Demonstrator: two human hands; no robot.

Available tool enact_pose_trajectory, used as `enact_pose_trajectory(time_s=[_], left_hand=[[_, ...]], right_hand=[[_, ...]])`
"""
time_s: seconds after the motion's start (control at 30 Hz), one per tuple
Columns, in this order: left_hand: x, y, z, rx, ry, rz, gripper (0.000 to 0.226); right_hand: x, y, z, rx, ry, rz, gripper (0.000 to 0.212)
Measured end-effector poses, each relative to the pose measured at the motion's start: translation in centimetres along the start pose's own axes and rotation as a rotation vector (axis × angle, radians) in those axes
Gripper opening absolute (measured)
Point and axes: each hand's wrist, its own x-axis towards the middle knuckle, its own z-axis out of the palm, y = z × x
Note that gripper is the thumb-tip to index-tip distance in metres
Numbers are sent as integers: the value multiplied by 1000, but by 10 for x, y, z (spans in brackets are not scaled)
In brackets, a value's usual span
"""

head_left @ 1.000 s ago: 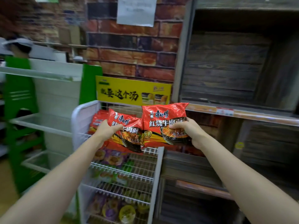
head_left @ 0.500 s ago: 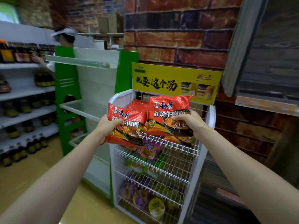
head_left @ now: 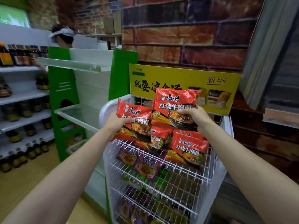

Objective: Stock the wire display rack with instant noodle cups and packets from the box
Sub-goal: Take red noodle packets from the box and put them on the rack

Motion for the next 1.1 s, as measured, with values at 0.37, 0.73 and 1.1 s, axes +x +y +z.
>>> enact_pose_trajectory(time_s=[0.37, 0.73, 1.1], left_hand=[[84, -56, 20, 0, -38, -93, 60], [198, -120, -27, 158, -264, -131, 48], [255, -182, -47, 346, -349, 8, 65]], right_hand=[[67, 66, 25, 31, -57, 152, 89], [108, 138, 103, -31, 41, 272, 99], [110, 197, 167, -13, 241, 371, 89]])
